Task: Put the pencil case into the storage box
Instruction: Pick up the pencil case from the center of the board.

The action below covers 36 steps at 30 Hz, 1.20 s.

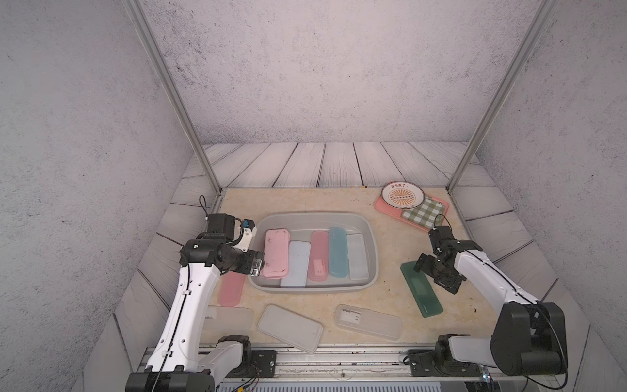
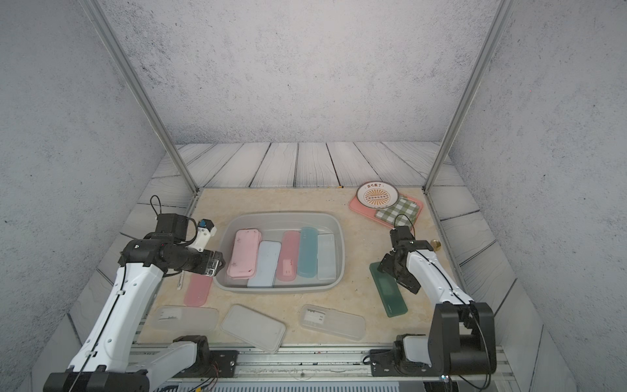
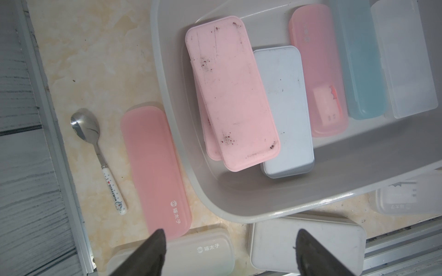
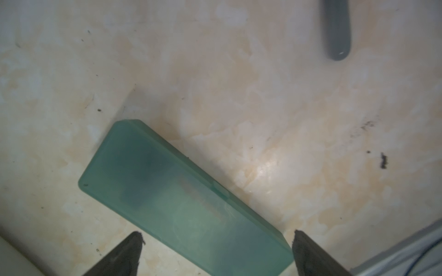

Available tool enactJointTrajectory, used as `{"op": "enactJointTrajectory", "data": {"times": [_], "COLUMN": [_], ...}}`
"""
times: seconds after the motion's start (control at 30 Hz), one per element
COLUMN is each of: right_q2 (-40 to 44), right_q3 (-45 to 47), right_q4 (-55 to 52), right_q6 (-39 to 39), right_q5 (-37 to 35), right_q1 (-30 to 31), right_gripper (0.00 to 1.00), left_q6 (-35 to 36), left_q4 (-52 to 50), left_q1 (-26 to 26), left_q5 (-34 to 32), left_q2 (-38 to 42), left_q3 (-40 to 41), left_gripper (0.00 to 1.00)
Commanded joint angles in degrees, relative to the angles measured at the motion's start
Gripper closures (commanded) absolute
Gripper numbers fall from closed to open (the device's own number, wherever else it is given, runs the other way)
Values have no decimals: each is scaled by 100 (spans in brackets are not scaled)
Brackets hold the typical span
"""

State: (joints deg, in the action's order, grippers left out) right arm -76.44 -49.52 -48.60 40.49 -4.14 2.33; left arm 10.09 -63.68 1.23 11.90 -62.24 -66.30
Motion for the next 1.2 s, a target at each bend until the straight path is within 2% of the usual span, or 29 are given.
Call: {"op": "enactJointTrajectory", "data": {"times": [0.0,0.1,0.23,0.4,0.43,0.5,0.57,0.63,0.73,0.9,1.07,1.17], "right_q2": [-426,-623,-397,-70,-11,145,282,265,-33,-554,-258,186], "right_q3": [58,346,720,942,874,654,456,432,475,525,965,1175], "right_q4": [653,975,1182,970,818,426,198,366,743,917,1157,996], "right_q6": [-421,-406,-402,-161,-193,-311,-259,-228,-324,-510,-568,-582], "right_q5": [1038,1465,2016,2292,2175,1389,409,-21,398,1042,2059,2199], "right_q1": [-52,-53,-29,234,341,440,427,240,-273,-359,-299,-174], "right_gripper": [1,1,1,1,1,1,1,1,1,1,1,1], "left_q6": [43,42,41,44,33,32,34,29,32,25,18,11], "left_q4": [-97,-98,-91,-83,-85,-76,-76,-75,-77,-84,-86,-85], "left_q1": [-38,-42,-42,-42,-45,-46,-36,-44,-48,-49,-52,-45], "left_q5": [78,93,94,110,107,93,84,84,85,85,78,76], "left_q2": [63,61,86,86,89,96,98,95,115,133,115,89], "left_q3": [-31,-27,-21,-21,-20,-22,-18,-20,-20,-20,-16,-20], "left_gripper": [14,14,14,14,14,14,14,14,14,14,14,14]}}
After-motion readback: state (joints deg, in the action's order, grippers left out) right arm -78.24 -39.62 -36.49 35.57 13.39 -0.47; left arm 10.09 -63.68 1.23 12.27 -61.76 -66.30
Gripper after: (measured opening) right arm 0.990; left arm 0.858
